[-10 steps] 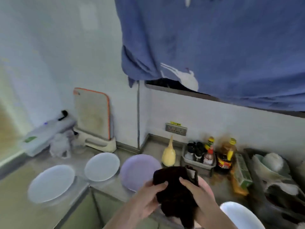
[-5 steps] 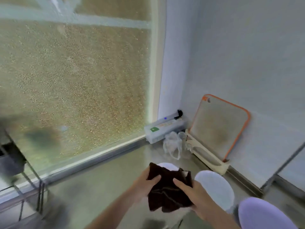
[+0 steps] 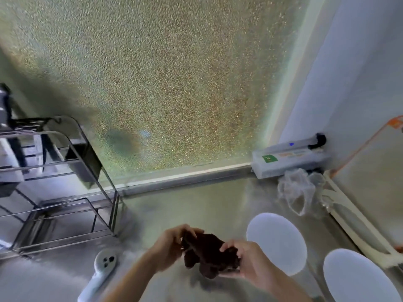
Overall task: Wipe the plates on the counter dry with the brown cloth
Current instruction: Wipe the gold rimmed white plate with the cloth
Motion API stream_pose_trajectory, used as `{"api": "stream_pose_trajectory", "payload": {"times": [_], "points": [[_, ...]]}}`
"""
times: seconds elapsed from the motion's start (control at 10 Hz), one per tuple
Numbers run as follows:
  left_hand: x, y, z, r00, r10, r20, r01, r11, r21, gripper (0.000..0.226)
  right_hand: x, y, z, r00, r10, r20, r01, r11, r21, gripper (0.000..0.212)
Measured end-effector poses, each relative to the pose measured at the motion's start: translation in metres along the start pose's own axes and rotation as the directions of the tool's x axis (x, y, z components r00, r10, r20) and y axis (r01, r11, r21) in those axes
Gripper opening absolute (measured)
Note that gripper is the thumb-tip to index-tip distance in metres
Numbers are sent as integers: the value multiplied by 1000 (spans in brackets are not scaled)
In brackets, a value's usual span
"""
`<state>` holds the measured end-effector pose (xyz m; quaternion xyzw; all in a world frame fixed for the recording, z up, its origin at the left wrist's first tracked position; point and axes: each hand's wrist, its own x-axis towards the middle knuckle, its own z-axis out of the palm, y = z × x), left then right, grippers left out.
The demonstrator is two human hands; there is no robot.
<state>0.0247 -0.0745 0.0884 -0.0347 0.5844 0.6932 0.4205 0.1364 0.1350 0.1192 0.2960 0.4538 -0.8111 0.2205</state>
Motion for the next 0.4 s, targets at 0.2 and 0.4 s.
{"api": "stream_pose_trajectory", "payload": {"times": [0.2,0.4], "points": [[32,-46,-11,981,71,-180,2,925,379,27,54,42,-6,935,-235,-264,113,907,-406,13],[57,-86,-18,942,319,-106,-100,566,818,42,72,64,-38,857,-483,-181,69,456,-887,35]]}}
